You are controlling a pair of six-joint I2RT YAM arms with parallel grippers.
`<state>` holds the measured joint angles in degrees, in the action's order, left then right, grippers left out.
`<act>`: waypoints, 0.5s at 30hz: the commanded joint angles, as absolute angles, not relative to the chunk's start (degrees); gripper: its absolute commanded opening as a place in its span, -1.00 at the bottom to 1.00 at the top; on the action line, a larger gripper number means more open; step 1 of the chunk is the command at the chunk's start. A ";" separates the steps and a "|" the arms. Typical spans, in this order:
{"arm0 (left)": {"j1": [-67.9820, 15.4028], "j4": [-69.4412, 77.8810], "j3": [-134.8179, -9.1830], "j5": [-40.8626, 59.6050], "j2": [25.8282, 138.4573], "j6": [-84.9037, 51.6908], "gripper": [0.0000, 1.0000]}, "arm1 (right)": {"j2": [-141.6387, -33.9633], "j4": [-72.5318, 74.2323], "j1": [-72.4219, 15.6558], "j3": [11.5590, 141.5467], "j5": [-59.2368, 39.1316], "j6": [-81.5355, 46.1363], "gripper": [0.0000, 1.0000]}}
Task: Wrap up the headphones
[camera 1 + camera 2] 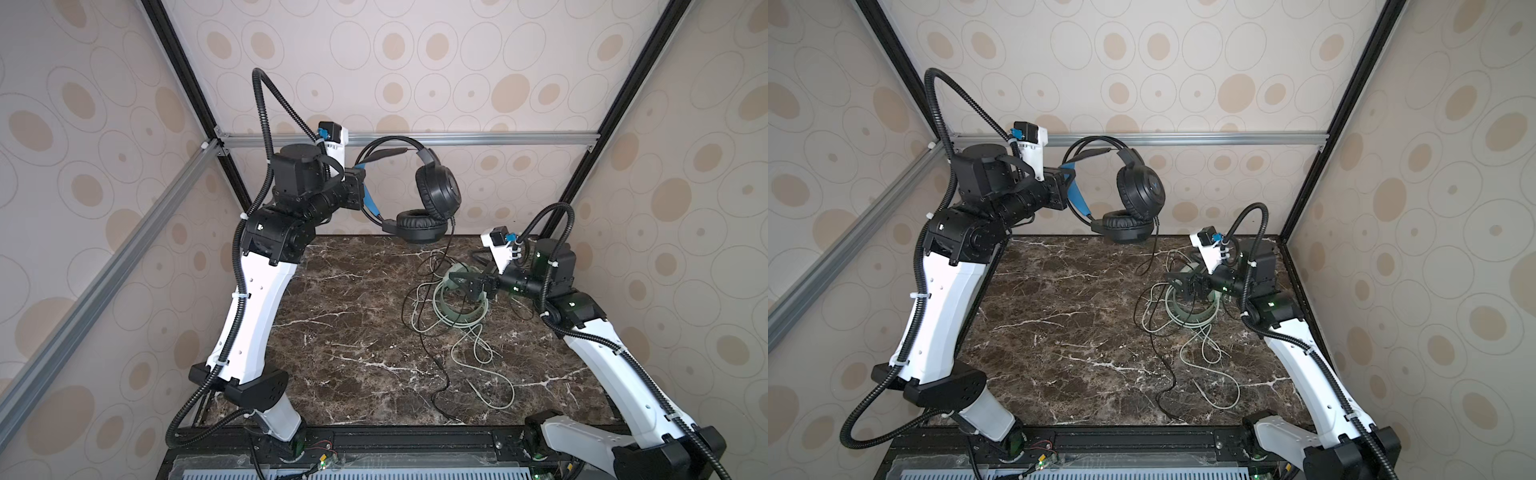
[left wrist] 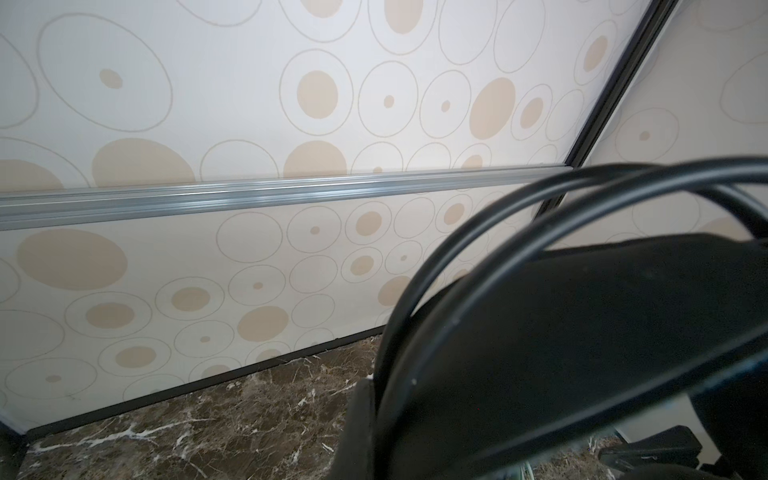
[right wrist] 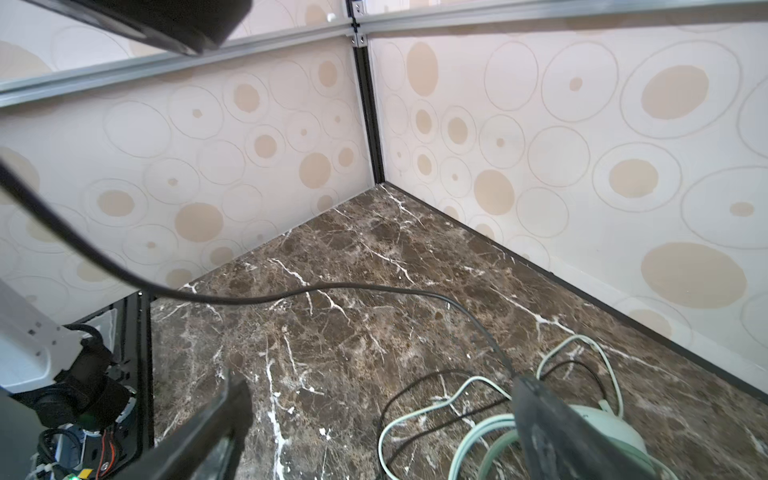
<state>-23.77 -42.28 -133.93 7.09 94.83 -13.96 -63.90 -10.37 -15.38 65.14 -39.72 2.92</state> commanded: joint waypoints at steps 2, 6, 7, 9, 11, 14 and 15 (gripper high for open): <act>-23.39 -40.60 -136.17 7.57 94.48 -17.40 -1.00 | -62.49 -7.53 -15.73 66.37 -47.51 -0.05 0.99; -23.38 -40.57 -135.35 7.99 94.58 -17.76 -1.00 | -62.71 -4.40 -17.83 66.60 -48.28 -2.28 0.99; -23.38 -40.36 -134.77 8.04 94.26 -17.96 -1.00 | -63.16 -3.51 -18.51 66.75 -47.93 -2.61 0.99; -23.38 -39.09 -132.63 8.16 93.17 -18.31 -1.00 | -64.38 -0.73 -19.93 66.55 -47.45 -4.13 0.99; -23.38 -38.04 -131.07 8.29 92.31 -18.54 -1.00 | -65.67 1.43 -21.97 66.39 -46.96 -5.10 1.00; -23.40 -38.70 -130.86 8.43 92.28 -18.48 -1.00 | -67.66 2.36 -24.83 66.53 -45.88 -4.51 0.96; -23.38 -38.99 -130.97 8.44 92.37 -18.58 -1.00 | -68.32 2.60 -25.30 66.64 -46.23 -4.68 0.94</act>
<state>-23.62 -42.44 -129.91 7.42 94.32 -15.88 -66.89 -0.78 -23.81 65.39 -45.82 -3.77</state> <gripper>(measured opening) 0.067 0.976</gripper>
